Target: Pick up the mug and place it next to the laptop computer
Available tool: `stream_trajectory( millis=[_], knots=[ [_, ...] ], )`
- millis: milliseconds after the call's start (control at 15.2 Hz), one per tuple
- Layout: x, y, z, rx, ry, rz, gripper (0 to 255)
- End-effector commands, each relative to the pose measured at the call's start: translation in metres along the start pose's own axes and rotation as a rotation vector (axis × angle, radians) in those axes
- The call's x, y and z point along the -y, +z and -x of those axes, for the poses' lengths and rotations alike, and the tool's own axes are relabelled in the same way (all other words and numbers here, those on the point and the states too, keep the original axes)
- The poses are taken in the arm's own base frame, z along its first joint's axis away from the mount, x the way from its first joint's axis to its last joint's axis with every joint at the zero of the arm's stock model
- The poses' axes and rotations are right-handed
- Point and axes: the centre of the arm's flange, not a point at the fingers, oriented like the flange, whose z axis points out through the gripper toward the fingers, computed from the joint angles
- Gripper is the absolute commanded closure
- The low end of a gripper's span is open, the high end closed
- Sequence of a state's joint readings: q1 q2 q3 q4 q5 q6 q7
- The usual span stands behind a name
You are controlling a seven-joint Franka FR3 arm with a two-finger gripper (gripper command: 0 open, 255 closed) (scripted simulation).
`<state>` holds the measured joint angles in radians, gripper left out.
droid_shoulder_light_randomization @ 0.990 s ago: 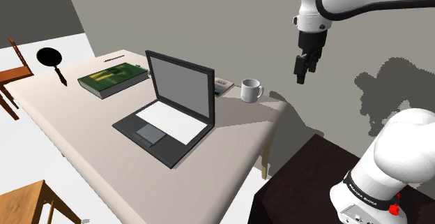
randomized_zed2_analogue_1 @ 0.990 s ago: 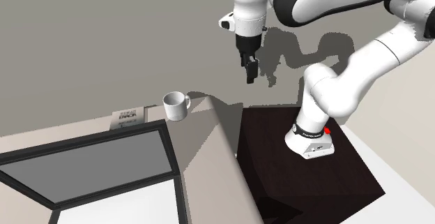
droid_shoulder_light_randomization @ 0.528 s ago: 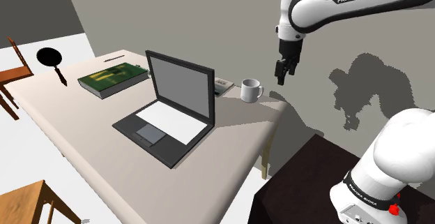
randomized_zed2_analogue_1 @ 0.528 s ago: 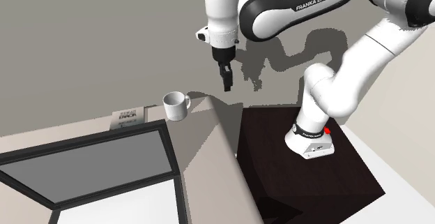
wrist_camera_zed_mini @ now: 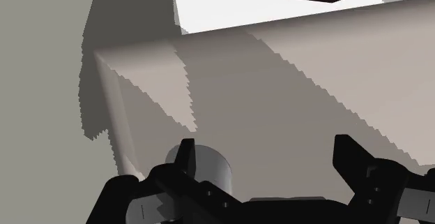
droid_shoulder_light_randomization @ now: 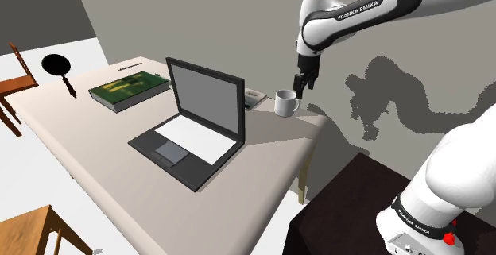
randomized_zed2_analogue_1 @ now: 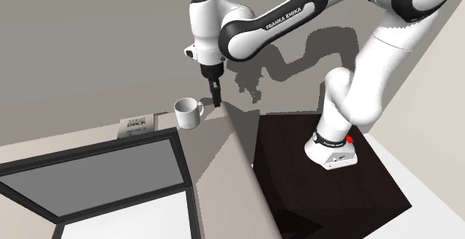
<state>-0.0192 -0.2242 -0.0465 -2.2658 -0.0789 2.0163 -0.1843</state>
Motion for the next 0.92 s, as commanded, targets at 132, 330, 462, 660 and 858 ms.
stream_trajectory(
  millis=[132, 330, 462, 660, 858],
  knots=[
    [-0.013, 0.023, -0.042, -0.022, -0.016, -0.017, 0],
    [-0.022, 0.041, -0.074, -0.037, -0.028, -0.031, 0],
    [-0.028, 0.053, -0.096, -0.047, -0.036, -0.040, 0],
    [-0.032, 0.069, -0.115, -0.056, -0.043, -0.048, 0],
    [-0.032, 0.084, -0.116, -0.056, -0.043, -0.048, 0]
  ],
)
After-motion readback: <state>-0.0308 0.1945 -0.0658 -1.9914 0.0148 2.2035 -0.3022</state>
